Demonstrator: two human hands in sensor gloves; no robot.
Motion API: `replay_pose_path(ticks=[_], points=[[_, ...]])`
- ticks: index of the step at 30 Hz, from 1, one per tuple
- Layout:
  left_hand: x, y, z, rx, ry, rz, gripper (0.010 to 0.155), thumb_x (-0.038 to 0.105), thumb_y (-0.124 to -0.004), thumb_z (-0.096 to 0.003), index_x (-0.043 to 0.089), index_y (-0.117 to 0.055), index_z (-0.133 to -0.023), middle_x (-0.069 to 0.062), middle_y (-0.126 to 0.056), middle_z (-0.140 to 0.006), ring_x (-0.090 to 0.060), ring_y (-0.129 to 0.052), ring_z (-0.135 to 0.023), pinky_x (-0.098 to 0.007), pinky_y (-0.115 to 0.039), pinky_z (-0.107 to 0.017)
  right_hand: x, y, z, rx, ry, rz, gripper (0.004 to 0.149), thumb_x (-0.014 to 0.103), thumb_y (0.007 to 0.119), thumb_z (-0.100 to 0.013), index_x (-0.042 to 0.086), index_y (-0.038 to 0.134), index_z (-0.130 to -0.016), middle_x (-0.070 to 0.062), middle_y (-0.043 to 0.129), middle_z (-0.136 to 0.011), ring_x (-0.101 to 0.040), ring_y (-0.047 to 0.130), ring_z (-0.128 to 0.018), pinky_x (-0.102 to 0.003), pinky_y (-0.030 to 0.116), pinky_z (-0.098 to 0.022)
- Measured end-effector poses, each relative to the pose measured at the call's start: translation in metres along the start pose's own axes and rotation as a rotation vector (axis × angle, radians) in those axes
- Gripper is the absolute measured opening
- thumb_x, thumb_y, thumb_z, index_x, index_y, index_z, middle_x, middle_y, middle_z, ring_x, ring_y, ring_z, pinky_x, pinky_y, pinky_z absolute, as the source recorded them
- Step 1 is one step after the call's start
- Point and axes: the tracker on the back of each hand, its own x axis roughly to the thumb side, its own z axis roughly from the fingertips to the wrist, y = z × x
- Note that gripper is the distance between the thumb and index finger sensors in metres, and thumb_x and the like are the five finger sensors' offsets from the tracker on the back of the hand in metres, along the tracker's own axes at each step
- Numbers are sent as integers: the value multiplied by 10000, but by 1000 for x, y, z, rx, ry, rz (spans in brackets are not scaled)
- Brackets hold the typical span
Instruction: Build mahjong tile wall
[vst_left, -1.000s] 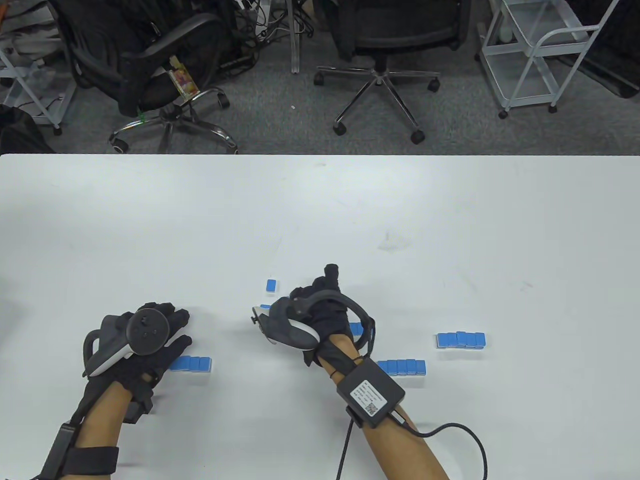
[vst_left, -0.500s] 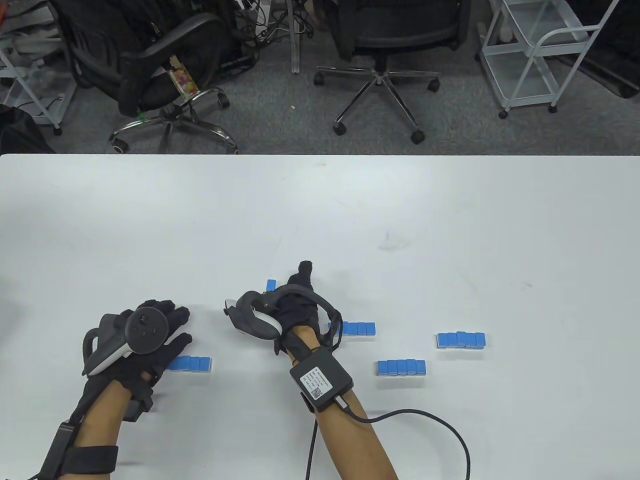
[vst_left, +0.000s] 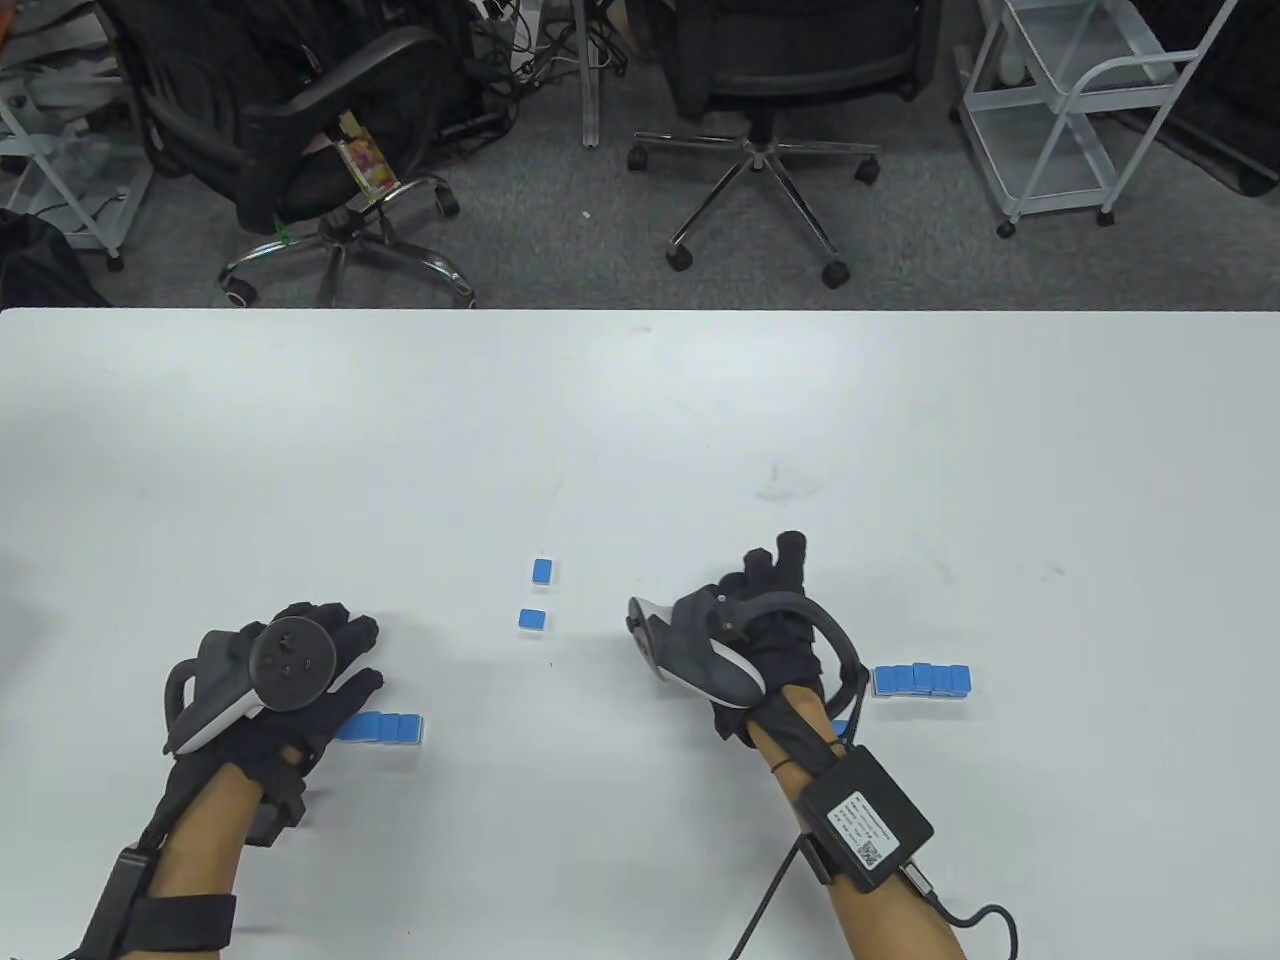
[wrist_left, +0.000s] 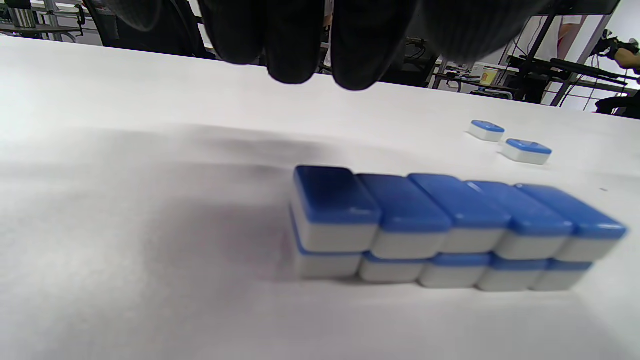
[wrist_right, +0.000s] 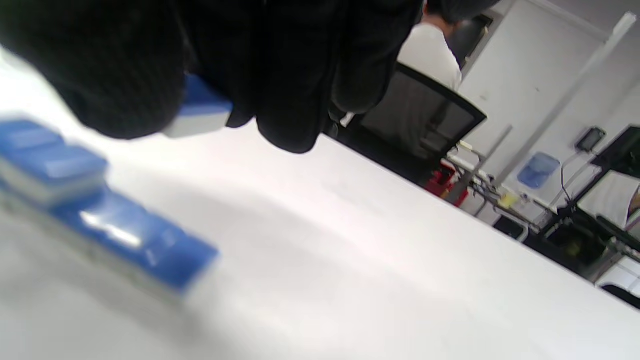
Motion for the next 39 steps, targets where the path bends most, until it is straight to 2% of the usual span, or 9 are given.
replay_pose_path(ticks=[4,7,11,15,31,36,39], points=[[-1,-3,-1,-16,7,-1,632,583,-627,-484,368,-595,-1078,0,-532,-1193,-329,-473,-1137,-637,-392,-818,-7,16,-3,48,-5,-62,564,470,843,-298,301,754,-828,-20,854,-921,-319,683,-981,-696,336,-745],[-1,-3,-1,-14,4,0,637,582,-627,-485,360,-599,-1082,0,-533,-1193,-331,-473,-1136,-638,-391,-818,3,17,-3,9,-38,-72,556,462,829,-311,301,741,-837,-19,851,-920,-316,687,-977,-695,340,-742],[-1,-3,-1,-15,2,0,636,582,-627,-485,363,-598,-1082,1,-530,-1194,-329,-472,-1138,-637,-391,-819,18,17,-4,-32,-71,1,559,468,833,-298,315,750,-829,12,873,-899,-300,720,-964,-681,367,-745],[-1,-3,-1,-13,-1,4,635,583,-626,-485,366,-595,-1082,1,-531,-1194,-330,-471,-1138,-638,-391,-818,28,18,-5,-27,-89,4,560,472,832,-293,318,754,-826,15,881,-890,-295,727,-960,-680,368,-746],[-1,-2,-1,-15,1,4,636,583,-627,-485,364,-600,-1082,1,-533,-1194,-330,-475,-1138,-638,-391,-819,34,22,-5,-33,-100,5,572,478,834,-284,311,755,-826,18,889,-877,-289,742,-950,-676,378,-746],[-1,-2,-1,-15,1,4,638,583,-626,-486,362,-598,-1083,1,-534,-1194,-330,-477,-1138,-638,-391,-819,31,13,1,-17,-106,-3,690,506,820,-279,298,643,-913,-17,817,-944,-314,689,-974,-690,353,-740],[-2,-2,-1,-17,5,8,637,583,-626,-485,361,-599,-1082,2,-534,-1193,-331,-477,-1137,-638,-390,-819,36,-4,10,-101,-120,-34,701,502,813,-290,293,617,-930,-27,812,-944,-321,691,-970,-696,347,-738]])
